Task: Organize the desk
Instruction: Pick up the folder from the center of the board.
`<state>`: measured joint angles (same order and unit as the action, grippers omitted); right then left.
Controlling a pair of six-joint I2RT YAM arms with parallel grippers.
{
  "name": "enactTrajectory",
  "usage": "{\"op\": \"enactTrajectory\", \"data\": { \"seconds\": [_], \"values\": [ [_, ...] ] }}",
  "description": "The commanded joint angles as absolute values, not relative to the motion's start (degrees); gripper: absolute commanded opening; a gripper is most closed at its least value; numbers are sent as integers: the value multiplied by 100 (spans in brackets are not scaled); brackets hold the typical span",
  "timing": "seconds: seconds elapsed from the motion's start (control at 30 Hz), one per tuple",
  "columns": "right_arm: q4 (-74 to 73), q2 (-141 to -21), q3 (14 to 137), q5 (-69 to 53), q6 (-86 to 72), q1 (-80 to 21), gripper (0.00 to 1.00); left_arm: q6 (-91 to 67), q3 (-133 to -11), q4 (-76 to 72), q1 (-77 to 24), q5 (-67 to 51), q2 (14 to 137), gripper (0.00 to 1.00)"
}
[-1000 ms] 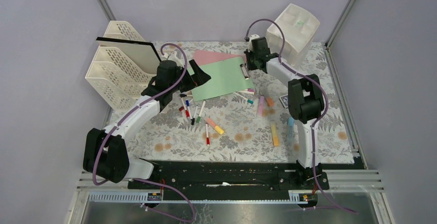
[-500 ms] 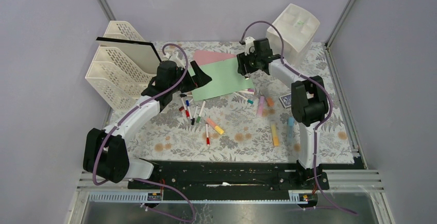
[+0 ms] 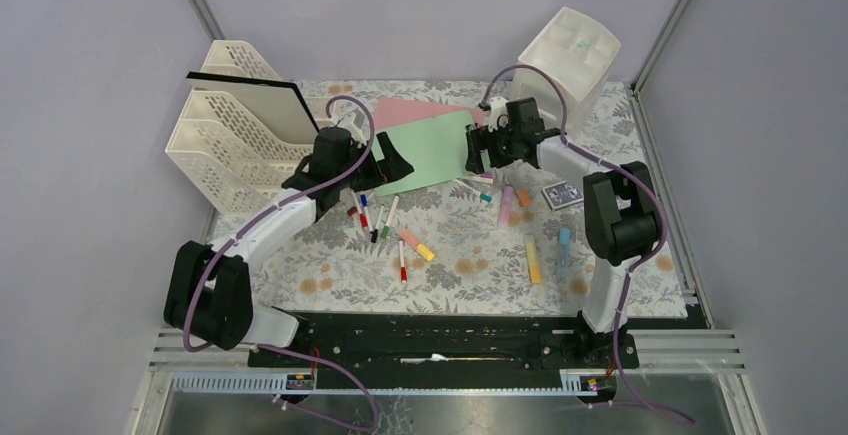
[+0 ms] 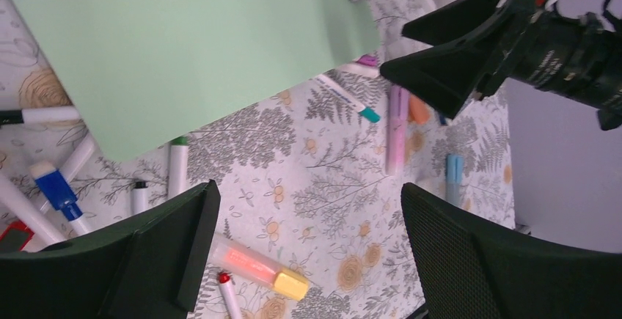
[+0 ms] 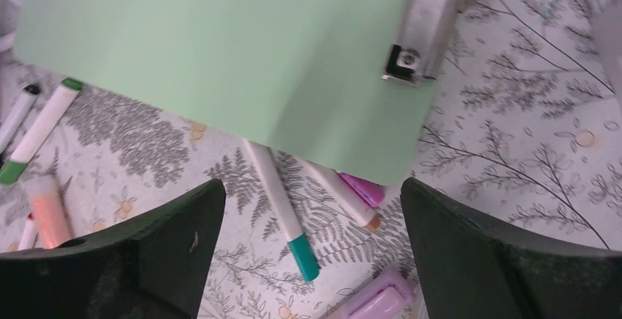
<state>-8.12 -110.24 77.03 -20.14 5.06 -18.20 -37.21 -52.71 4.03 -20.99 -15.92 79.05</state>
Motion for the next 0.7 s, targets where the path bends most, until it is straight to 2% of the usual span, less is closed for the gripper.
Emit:
{"op": "enactTrajectory", "data": {
  "seconds": [0.0,0.67],
  "values": [
    [-288,-10914,7602,-1614,38,-1659,97,-3621,-5043,26,-2103,-1220,8024,98],
    [215,-11774,7789,-1865,-1008,-1536,100,-3646,-5167,-279,-1678,-993,8993,99]
  ]
}}
